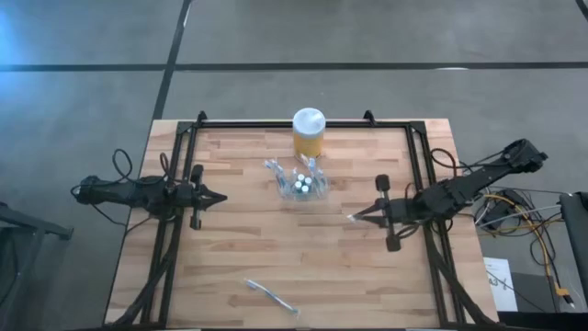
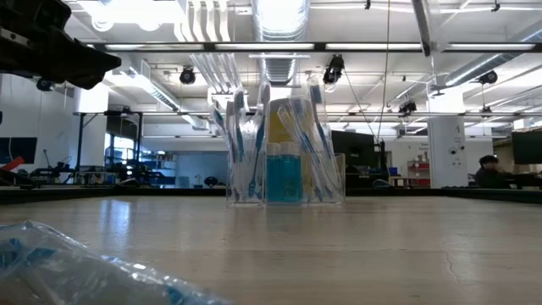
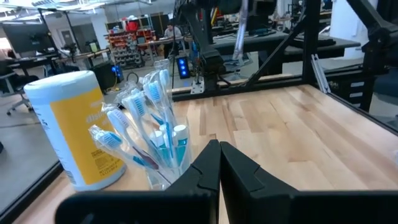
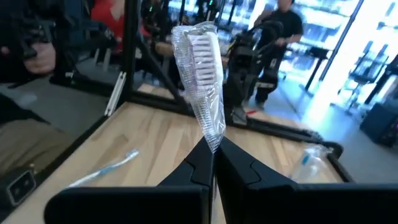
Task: Pick & Place toothbrushing station
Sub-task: Put the violet toothbrush into the transparent organizer, then put the blue toothbrush into the transparent organizer
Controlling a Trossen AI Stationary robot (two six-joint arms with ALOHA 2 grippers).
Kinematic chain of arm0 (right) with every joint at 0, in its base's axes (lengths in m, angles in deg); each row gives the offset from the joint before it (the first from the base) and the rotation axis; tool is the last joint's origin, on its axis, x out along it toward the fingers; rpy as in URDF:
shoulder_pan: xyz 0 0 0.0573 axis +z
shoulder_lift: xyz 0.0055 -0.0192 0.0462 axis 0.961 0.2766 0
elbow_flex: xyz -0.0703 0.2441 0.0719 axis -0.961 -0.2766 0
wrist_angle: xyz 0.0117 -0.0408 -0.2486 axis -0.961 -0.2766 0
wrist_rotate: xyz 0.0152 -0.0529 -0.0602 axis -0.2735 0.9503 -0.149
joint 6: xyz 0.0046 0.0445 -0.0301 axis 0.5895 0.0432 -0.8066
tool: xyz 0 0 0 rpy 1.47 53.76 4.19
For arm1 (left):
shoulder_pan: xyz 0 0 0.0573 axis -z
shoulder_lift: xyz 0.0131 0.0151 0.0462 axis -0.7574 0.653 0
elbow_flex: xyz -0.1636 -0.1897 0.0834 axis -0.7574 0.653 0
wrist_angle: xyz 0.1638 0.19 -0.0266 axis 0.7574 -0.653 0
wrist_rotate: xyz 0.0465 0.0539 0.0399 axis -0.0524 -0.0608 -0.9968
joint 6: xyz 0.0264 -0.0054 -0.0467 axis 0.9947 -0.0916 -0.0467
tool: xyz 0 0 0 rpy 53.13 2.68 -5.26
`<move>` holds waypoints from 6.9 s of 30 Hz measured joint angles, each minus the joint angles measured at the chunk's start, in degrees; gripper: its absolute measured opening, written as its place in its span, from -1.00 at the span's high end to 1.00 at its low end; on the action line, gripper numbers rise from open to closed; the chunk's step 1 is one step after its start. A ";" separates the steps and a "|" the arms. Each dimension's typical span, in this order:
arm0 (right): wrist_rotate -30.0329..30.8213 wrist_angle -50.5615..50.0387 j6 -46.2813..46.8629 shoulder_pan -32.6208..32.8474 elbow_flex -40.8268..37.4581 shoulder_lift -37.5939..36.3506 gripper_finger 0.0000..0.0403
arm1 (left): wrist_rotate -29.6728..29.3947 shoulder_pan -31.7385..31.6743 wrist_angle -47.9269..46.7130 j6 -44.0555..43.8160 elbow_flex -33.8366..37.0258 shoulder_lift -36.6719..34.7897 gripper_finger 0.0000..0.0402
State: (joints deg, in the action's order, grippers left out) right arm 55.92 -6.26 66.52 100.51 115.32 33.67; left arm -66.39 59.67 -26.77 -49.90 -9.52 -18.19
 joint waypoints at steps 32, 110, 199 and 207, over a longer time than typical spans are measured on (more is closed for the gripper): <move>-0.24 2.42 -3.30 0.00 -32.17 -43.68 0.96 | -0.07 -0.02 0.57 -4.93 -0.09 0.02 0.96; 6.18 66.78 -0.49 -26.47 -13.09 40.80 0.96 | -0.07 0.00 0.83 -7.73 -0.09 0.02 0.96; -10.75 4.65 7.66 -17.03 -21.19 -28.99 0.93 | 7.85 -0.04 1.49 -6.86 -0.04 0.02 0.98; -10.08 7.88 9.33 -17.10 -28.23 -39.78 0.94 | 7.76 -0.04 1.63 -8.06 -0.39 0.02 0.98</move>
State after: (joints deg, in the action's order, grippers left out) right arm 45.85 1.62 75.84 83.42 87.09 -6.11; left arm -58.63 59.63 -25.14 -57.97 -9.91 -18.17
